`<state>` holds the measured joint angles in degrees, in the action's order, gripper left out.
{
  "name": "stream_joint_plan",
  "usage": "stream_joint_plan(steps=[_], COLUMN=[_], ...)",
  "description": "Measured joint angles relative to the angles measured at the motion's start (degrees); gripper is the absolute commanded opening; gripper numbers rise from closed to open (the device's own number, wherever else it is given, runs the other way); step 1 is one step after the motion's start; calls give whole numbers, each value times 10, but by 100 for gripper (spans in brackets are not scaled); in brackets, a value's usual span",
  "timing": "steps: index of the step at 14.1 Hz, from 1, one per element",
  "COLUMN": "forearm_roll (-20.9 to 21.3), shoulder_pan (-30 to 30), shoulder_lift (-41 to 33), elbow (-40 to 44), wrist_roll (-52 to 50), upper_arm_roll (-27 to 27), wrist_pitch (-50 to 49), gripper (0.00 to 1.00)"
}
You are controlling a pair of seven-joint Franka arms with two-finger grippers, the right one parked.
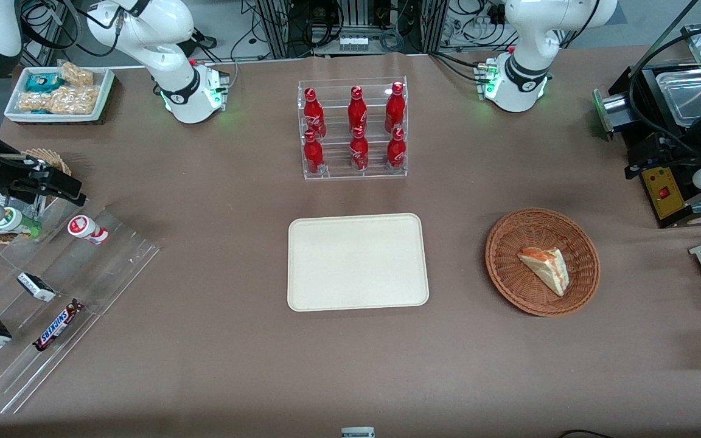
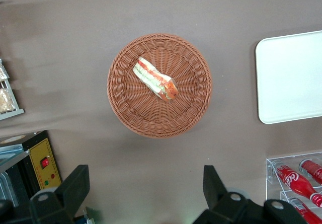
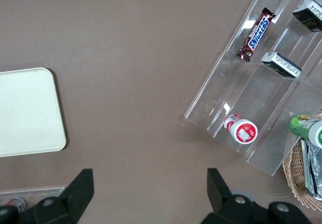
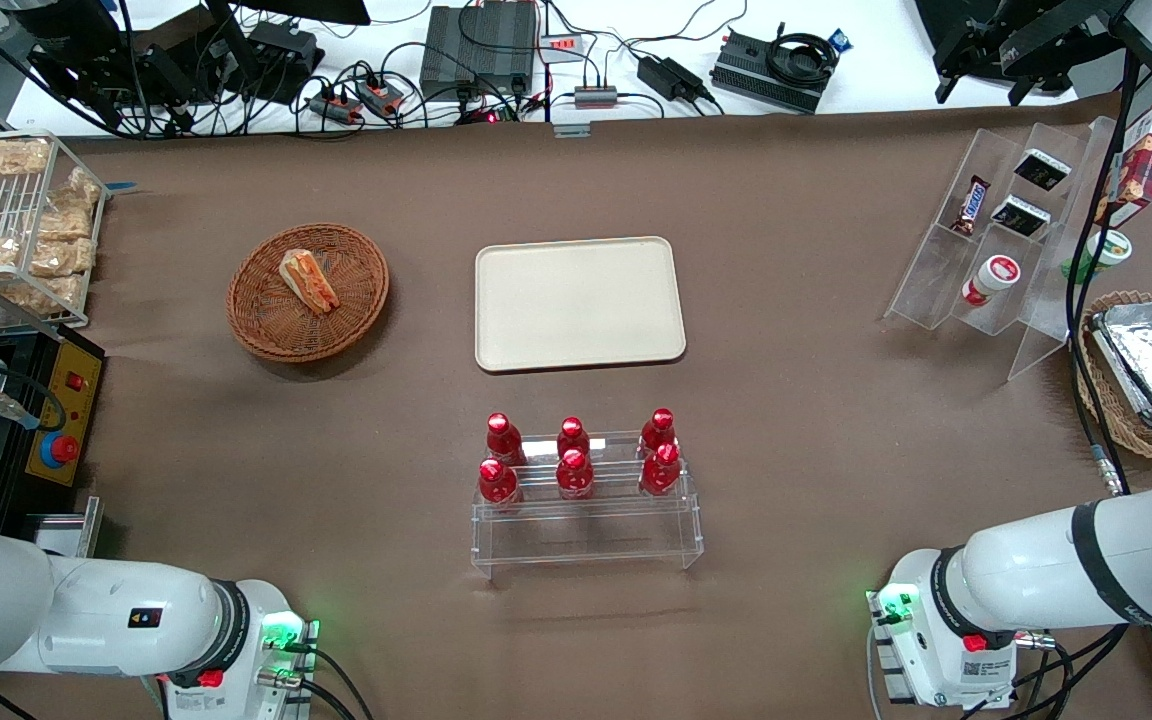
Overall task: Place sandwich from basket to tray
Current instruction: 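Move the left gripper over the sandwich in the wicker basket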
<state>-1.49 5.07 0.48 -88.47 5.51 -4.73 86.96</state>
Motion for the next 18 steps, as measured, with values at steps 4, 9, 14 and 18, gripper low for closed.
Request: stream_joint_plan(steps=[4, 9, 14, 18], forearm_roll=[0, 0, 9, 9], shoulder_pan=[0, 0, -2, -2], shoulder_lift=[1, 2, 37, 55], elbow=[0, -3, -60, -205], wrist_roll=[0, 0, -23, -75], upper_arm_roll=[0, -1, -5, -5], wrist_pitch=[-2, -33, 13, 198], gripper=[100, 100, 100, 100])
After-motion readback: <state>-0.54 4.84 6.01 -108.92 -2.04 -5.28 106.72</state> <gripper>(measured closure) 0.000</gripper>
